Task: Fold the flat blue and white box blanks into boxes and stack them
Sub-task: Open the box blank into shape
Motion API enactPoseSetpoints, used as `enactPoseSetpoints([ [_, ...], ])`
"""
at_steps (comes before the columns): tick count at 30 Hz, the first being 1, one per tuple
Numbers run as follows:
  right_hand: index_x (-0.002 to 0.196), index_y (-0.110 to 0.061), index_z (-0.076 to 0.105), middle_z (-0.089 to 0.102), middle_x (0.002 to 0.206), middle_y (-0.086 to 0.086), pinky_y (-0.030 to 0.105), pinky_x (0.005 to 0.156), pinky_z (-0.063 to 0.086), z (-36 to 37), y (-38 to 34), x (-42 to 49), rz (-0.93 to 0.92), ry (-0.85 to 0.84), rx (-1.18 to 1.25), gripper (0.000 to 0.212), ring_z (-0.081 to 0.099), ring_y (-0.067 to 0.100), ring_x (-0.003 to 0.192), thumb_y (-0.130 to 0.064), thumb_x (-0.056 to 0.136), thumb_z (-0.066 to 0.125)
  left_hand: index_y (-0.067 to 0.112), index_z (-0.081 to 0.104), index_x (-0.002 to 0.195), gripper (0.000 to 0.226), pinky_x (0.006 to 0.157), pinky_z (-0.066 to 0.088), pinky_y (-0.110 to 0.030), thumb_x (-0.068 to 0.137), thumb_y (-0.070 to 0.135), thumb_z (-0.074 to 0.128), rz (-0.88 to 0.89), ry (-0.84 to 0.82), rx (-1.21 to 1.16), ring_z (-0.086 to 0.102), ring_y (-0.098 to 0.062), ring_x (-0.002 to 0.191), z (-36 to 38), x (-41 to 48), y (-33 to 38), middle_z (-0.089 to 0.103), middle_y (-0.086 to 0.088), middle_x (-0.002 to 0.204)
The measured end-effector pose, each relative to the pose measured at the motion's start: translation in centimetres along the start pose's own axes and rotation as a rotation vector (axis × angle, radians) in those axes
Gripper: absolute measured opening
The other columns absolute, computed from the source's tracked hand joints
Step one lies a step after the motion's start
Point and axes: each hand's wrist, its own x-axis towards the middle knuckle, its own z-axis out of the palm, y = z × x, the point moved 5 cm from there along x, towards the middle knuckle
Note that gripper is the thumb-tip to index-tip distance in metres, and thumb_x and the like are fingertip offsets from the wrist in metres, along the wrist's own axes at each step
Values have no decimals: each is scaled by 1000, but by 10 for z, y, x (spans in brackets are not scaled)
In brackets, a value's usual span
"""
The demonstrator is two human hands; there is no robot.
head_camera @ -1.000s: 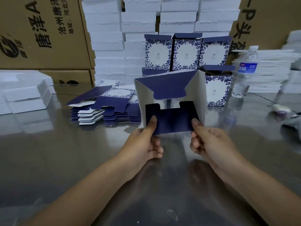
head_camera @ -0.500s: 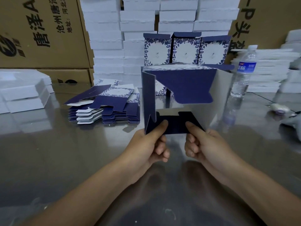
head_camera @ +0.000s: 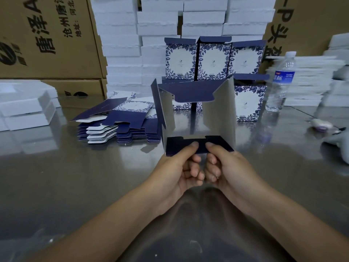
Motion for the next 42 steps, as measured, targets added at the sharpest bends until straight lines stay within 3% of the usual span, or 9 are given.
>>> enactPoseSetpoints([
  [7,40,-20,44,42,50,15,31,56,35,6,4,2,-10,45,-11,55,42,16,42,-37,92,53,16,55,41,52,38,42,-19,93,18,54,31,15,-19,45,-12,35,3,1,-1,36,-1,36],
  [13,40,-20,44,34,37,1,28,49,36,5,5,5,-10,37,26,55,37,15,39,-26,94,52,13,59,44,50,40,42,-19,90,32,56,33,18,-23,44,-11,35,8,2,-4,36,-2,38],
  [20,43,-16,44,42,52,14,31,57,39,6,7,5,44,-6,13,56,40,19,43,-46,90,51,7,49,55,42,38,40,-19,94,21,54,75,46,87,45,-11,35,6,0,0,37,-1,36],
  [23,39,-18,45,39,42,5,27,54,36,5,9,7,101,-8,28,62,38,16,41,-53,90,45,9,46,59,36,39,40,-20,94,17,54,58,98,48,41,-11,36,0,1,1,34,1,36],
  [26,56,-15,51,41,39,1,23,45,37,0,5,6,118,52,49,49,40,13,36,-50,91,48,11,46,60,35,39,39,-20,92,19,57,24,144,33,41,-10,36,-8,3,2,32,2,35],
  [31,97,-23,39,58,67,-5,38,67,49,-27,-15,2,-319,385,-613,28,58,12,63,-42,86,57,10,52,62,33,40,43,-19,89,25,62,-80,124,42,47,-12,37,-15,5,1,36,-1,38],
  [35,125,-29,36,53,94,-21,21,71,46,-34,-26,0,-611,430,-760,47,56,-3,85,-23,85,60,7,53,70,37,40,46,-20,91,37,57,-116,128,98,53,-13,38,-23,7,5,42,-2,40],
  [38,131,-23,39,50,102,-31,-1,71,36,-38,-29,3,-716,415,-746,53,49,-20,91,-12,84,60,7,52,73,40,39,46,-20,90,44,55,1,247,282,53,-13,36,-39,10,19,45,-1,39],
  [42,135,-29,36,52,111,-33,1,81,38,-37,-27,3,-771,358,-716,61,53,-16,98,-5,83,60,17,48,78,36,55,44,-27,82,50,61,399,477,915,60,-11,57,-57,5,42,54,7,57],
])
